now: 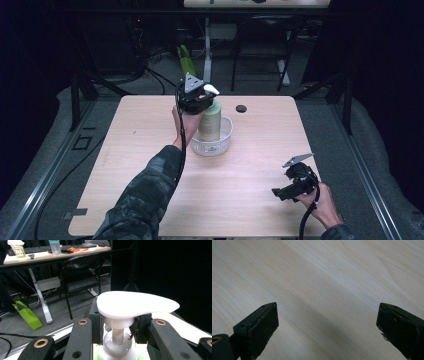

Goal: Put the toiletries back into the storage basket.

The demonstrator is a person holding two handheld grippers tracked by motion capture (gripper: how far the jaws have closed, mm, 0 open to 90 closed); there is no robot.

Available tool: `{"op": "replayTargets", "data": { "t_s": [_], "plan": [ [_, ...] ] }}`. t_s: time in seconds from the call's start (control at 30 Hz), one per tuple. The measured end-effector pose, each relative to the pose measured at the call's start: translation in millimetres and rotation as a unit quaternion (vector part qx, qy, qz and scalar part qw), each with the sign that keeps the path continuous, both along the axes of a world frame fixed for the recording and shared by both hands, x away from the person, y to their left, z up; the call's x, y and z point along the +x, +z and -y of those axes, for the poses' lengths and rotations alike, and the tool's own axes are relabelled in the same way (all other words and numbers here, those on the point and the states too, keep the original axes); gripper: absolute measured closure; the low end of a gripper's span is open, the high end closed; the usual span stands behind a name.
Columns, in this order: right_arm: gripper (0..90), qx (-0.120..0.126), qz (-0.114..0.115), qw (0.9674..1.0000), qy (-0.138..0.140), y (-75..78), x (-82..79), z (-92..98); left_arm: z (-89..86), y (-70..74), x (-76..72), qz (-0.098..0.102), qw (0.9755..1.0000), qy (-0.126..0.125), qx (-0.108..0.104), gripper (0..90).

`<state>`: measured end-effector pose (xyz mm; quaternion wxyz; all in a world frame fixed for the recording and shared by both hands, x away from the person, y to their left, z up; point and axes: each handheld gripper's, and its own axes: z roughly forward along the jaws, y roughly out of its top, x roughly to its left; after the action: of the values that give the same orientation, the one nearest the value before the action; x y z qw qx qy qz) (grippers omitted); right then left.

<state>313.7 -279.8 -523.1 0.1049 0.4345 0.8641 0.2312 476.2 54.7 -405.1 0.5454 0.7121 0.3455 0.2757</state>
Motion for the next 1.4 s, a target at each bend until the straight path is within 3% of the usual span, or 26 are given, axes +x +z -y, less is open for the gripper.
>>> {"op": "replayTargets", "data": {
  "t_s": [0.7,1.1,1.4],
  "plan": [
    [3.6,0.003,-0.001,1.0,-0.002,0.2,-0.2,-0.4,-2.4,-9.9,-1.0,-0.006,1.0,0.001,-0.002,67.2],
    [3.7,0.002,-0.002,1.0,0.0,0.1,-0.7,-1.3,-6.7,-14.9,-14.1,0.005,0.9999,-0.004,-0.011,67.2],
    [3.7,0.001,-0.001,1.0,0.001,0.4,-1.2,-1.9,-8.2,-14.6,-18.1,-0.005,0.9999,-0.009,-0.013,67.0]
  ]
}}
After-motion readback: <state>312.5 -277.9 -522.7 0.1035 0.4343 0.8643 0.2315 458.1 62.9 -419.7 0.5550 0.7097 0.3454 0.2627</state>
